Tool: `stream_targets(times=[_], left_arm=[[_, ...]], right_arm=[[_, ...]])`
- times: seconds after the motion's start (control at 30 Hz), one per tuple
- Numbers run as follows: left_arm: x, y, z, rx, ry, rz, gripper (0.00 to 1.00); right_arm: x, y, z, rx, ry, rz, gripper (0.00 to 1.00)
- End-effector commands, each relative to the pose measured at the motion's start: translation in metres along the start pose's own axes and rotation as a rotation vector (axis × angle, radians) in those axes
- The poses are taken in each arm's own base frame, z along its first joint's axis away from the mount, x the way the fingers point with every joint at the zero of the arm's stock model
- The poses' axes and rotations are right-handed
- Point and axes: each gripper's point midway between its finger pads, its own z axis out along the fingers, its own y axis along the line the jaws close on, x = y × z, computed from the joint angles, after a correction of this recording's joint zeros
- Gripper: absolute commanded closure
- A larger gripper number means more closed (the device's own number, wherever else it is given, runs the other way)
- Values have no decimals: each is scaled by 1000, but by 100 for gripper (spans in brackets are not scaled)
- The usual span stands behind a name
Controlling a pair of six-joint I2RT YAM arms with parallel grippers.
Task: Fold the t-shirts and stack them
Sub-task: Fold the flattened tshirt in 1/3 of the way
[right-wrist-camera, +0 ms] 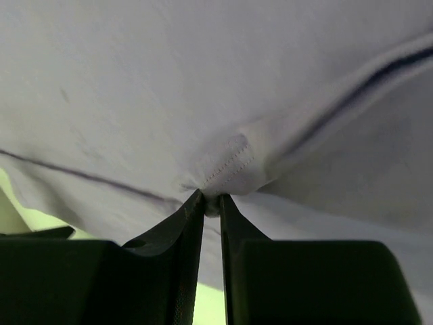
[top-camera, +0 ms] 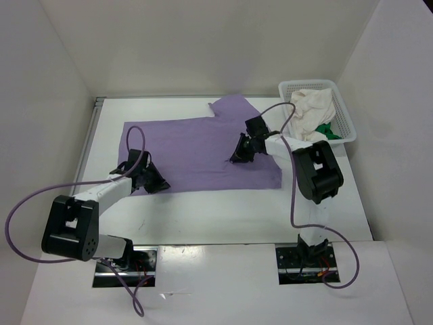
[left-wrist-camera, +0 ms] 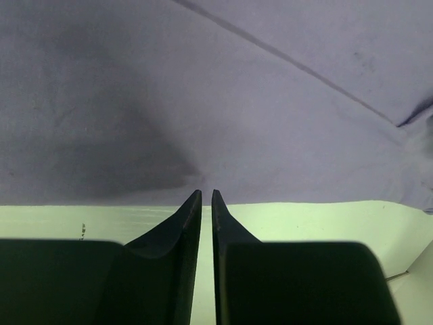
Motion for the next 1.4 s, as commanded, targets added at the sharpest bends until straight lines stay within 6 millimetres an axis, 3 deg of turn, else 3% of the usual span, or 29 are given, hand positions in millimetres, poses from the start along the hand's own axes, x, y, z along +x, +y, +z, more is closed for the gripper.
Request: stream_targets(times=[0.0, 0.03, 0.1, 0.13, 0.17, 0.2, 0.23, 0.33, 0.4, 0.47, 0.5, 0.53, 0.57, 0.67, 0.73, 0.93, 1.0, 1.07, 1.2, 1.37], left_arm=[[-9, -8, -8, 36, -45, 18, 82], [-8, -8, -10, 37, -46, 18, 82], [-9, -10, -12, 43, -52, 11, 82], [-9, -11, -14, 45, -53, 11, 82], [-12, -15, -17, 52, -60, 4, 82], [-14, -18, -21, 65, -72, 8, 82], [-19, -22, -24, 72, -92, 11, 82], [-27, -32, -32, 96, -116, 18, 82], [-33, -37, -30, 89, -112, 47, 82], [-31, -44, -25, 95, -87, 75, 82], [-24, -47, -17, 92, -50, 95, 82], [-22, -51, -14, 91, -38, 105, 82], [-18, -62, -12, 106, -27, 131, 82], [-4, -69, 3, 89, 29, 163, 82], [7, -79, 9, 101, 55, 210, 82], [18, -56, 38, -15, 104, 239, 82], [32, -41, 45, -64, 172, 227, 82], [54, -18, 46, -121, 274, 227, 80], [84, 9, 35, -168, 394, 219, 79], [106, 27, 13, -170, 443, 203, 78]], right_arm=[[-32, 31, 6, -73, -47, -47, 81], [-47, 45, 5, -94, -70, -56, 79], [-50, 48, 20, -100, -35, -63, 74], [-64, 63, 18, -123, -60, -73, 70], [-63, 60, 24, -106, -40, -66, 70], [-72, 72, 18, -133, -53, -87, 68], [-72, 72, 18, -133, -54, -97, 64], [-73, 83, -10, -159, -86, -128, 56], [-63, 72, -25, -134, -98, -136, 56], [-48, 63, -31, -134, -76, -141, 73], [-31, 48, -33, -110, -48, -131, 81], [-18, 46, -32, -109, -33, -140, 88], [8, 36, -28, -87, 16, -148, 97], [43, 25, -23, -44, 56, -182, 99], [51, 20, -21, -35, 59, -178, 99], [56, -1, -9, 42, 50, -178, 99], [57, -4, -9, 58, 53, -176, 99], [68, -20, -9, 90, 73, -169, 99], [90, -44, -12, 131, 114, -147, 99], [112, -64, -24, 159, 139, -109, 99]])
